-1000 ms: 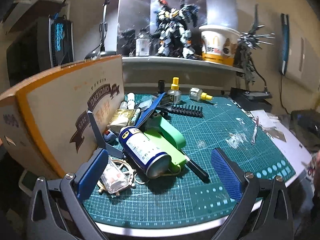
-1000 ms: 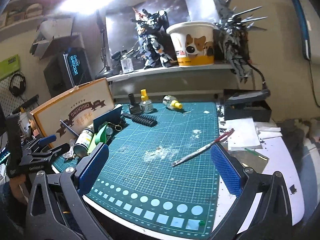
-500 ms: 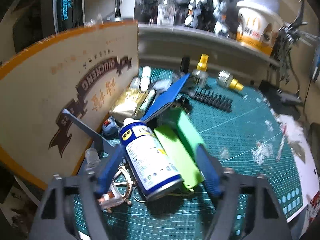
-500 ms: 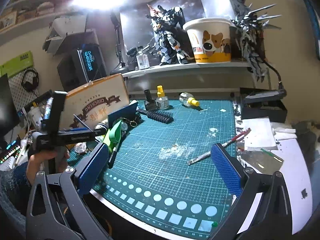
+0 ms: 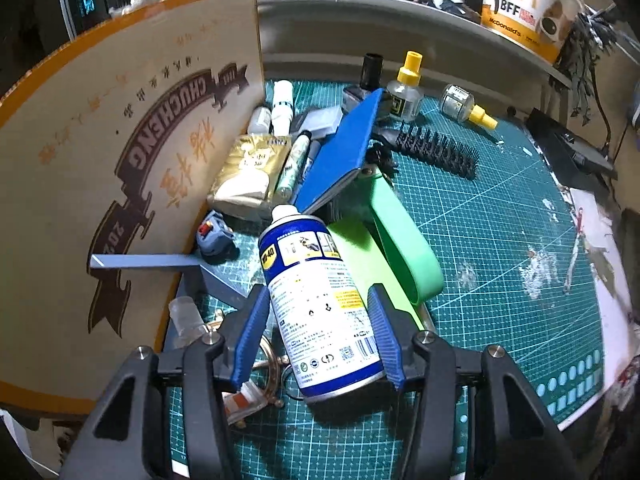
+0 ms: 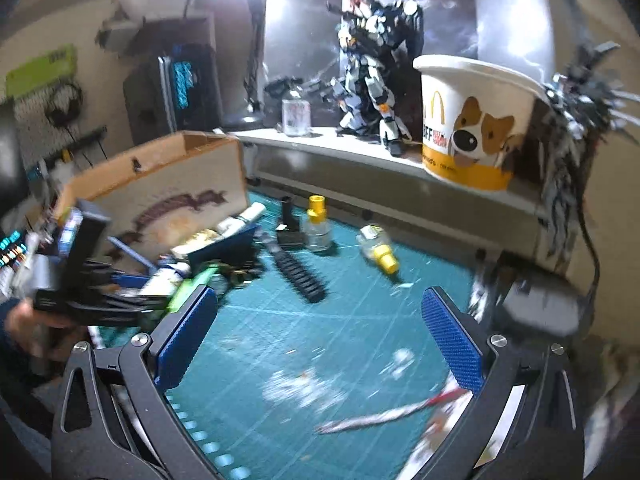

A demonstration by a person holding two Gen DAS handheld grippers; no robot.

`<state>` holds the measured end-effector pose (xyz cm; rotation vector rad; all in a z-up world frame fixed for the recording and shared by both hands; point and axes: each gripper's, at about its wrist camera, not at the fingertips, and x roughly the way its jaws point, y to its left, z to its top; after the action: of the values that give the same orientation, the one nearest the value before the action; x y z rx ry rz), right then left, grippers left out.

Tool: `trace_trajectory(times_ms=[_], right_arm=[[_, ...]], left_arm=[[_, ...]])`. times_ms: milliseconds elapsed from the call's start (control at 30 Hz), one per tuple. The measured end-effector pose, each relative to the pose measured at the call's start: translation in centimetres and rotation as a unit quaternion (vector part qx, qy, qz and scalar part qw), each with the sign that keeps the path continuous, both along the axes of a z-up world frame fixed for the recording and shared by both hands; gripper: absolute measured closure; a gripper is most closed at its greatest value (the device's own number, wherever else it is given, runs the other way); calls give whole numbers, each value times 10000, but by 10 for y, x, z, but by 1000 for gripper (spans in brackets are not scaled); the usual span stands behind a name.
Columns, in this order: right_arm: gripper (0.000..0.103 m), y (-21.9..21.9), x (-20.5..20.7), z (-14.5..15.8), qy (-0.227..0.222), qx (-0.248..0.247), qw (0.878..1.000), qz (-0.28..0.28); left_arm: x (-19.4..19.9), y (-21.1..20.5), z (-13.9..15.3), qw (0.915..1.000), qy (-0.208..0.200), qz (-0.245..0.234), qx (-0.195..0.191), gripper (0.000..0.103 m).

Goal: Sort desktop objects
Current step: 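Lower the left gripper around the blue lubricant can while the right gripper moves toward the yellow-capped bottle, then close the left gripper on the blue can while the right gripper grasps the yellow-capped clear bottle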

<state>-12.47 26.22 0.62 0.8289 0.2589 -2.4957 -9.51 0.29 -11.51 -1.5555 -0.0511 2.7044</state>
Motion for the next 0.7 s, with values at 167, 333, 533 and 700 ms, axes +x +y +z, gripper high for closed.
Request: trace_trajectory(times_ms=[167, 333, 533, 700], right_arm=[[4, -14, -59, -10, -135, 559, 9981, -215], [12, -40, -110, -32, -352, 979, 9946, 74], [27, -70, -163, -69, -632, 1793, 9814, 277], [28, -74, -198, -92, -1056, 1692, 9797, 184]], left_arm=[[-7, 4, -2, 9998, -25, -70, -210, 49], [-10, 0, -3, 9999, -50, -108, -70, 48], [-16, -3, -10, 9984, -372, -313, 289, 23], [-14, -12, -17, 9959, -378, -229, 784, 24]])
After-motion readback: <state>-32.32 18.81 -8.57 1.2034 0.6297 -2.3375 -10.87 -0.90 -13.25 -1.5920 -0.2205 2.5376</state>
